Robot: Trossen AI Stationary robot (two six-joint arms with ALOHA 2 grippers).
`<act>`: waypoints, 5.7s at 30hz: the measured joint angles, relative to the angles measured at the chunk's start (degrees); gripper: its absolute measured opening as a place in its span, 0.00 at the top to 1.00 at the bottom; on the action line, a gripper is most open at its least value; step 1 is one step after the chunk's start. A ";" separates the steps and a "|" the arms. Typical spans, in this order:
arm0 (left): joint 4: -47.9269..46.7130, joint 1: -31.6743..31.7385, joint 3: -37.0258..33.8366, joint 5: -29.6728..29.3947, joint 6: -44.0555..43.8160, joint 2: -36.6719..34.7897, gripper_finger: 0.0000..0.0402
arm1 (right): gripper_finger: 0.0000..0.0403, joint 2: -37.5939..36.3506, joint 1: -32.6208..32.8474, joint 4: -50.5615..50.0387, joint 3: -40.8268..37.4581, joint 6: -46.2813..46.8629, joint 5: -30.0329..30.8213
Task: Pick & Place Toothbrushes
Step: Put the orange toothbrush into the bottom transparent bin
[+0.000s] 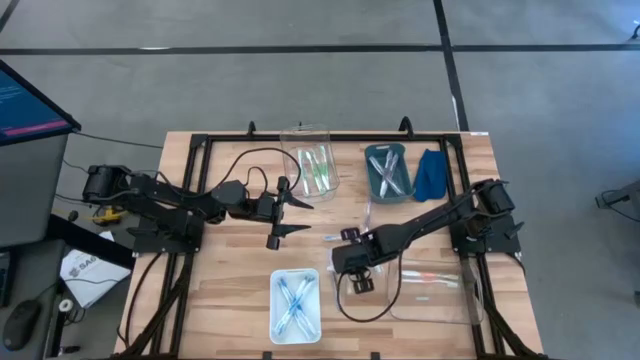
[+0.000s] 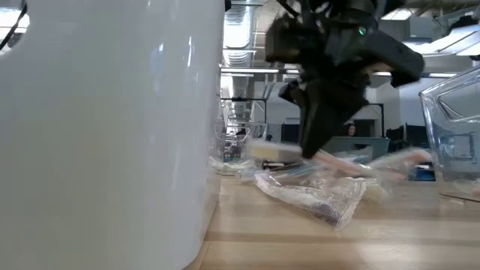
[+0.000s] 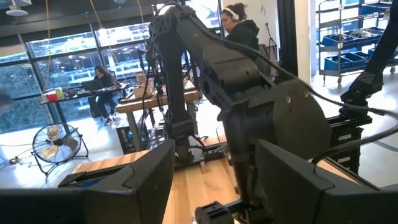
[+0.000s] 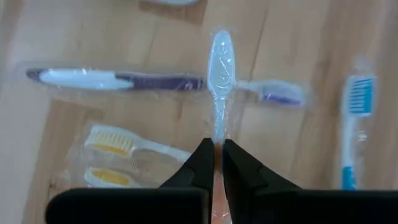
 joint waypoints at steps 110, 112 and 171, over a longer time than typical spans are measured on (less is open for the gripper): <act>-1.96 -8.74 11.19 4.88 10.62 1.72 0.46 | 0.99 -25.00 5.59 120.68 -31.67 -29.11 -0.45; -2.45 -8.72 11.19 0.13 10.70 1.90 0.46 | 0.99 -24.38 5.10 121.17 -31.49 -28.22 -0.21; -13.43 -3.16 11.50 -3.50 7.34 2.41 0.46 | 0.98 -21.14 -3.30 95.40 -24.80 -22.55 7.24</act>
